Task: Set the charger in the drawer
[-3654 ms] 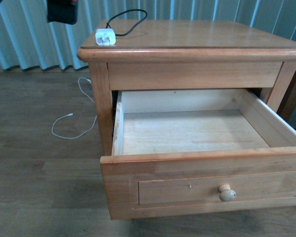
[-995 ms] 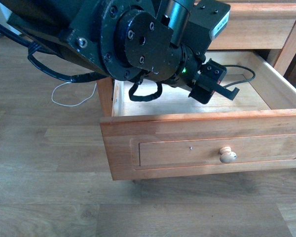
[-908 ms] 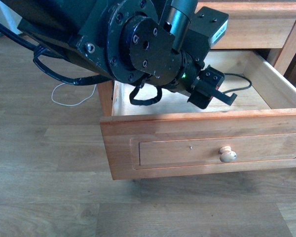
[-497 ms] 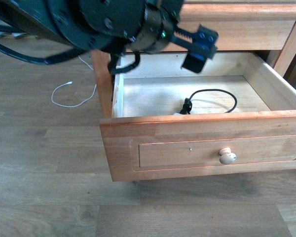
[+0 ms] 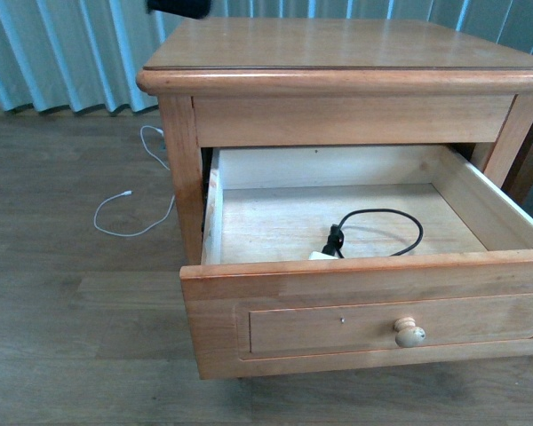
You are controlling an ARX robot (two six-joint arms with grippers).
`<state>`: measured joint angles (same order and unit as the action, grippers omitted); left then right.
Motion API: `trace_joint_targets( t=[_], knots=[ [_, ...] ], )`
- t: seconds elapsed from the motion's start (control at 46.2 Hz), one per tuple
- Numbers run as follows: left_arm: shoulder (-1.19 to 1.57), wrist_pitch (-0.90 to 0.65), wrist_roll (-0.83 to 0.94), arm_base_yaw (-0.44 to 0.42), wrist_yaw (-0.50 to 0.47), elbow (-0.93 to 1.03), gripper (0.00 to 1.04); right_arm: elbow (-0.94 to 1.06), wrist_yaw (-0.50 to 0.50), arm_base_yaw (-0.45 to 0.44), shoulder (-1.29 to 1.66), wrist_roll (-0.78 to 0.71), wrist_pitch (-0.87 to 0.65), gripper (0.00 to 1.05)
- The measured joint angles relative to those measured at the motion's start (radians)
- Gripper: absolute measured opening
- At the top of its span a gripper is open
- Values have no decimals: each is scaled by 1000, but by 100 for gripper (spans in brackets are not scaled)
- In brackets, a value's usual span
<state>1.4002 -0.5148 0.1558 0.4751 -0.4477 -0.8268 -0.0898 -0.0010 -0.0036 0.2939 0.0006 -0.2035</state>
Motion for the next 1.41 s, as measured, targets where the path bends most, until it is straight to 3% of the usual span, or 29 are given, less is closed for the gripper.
trace_joint_targets(
  t=[0.13, 0.238, 0.454, 0.476, 0.541, 0.584, 0.886, 0.973, 1.405],
  knots=[
    [-180, 35, -10, 5, -89, 114, 99, 0, 0, 0, 0, 0, 0, 96],
    [-359, 63, -37, 66, -247, 231, 99, 0, 0, 0, 0, 0, 0, 96],
    [-383, 61, -37, 83, -257, 244, 99, 0, 0, 0, 0, 0, 0, 96],
    [-385, 62, -38, 82, -248, 244, 98, 0, 0, 0, 0, 0, 0, 96],
    [-437, 78, -97, 36, -74, 296, 83, 0, 0, 0, 0, 0, 0, 96],
    [-475, 76, -114, 6, -23, 341, 75, 0, 0, 0, 0, 0, 0, 96],
    [-663, 62, -147, -165, 153, 554, 26, 0, 0, 0, 0, 0, 0, 96],
    [-732, 63, -156, -227, 209, 618, 4, 0, 0, 0, 0, 0, 0, 96],
    [-929, 133, -158, -366, 347, 740, 4, 0, 0, 0, 0, 0, 0, 96]
  ],
)
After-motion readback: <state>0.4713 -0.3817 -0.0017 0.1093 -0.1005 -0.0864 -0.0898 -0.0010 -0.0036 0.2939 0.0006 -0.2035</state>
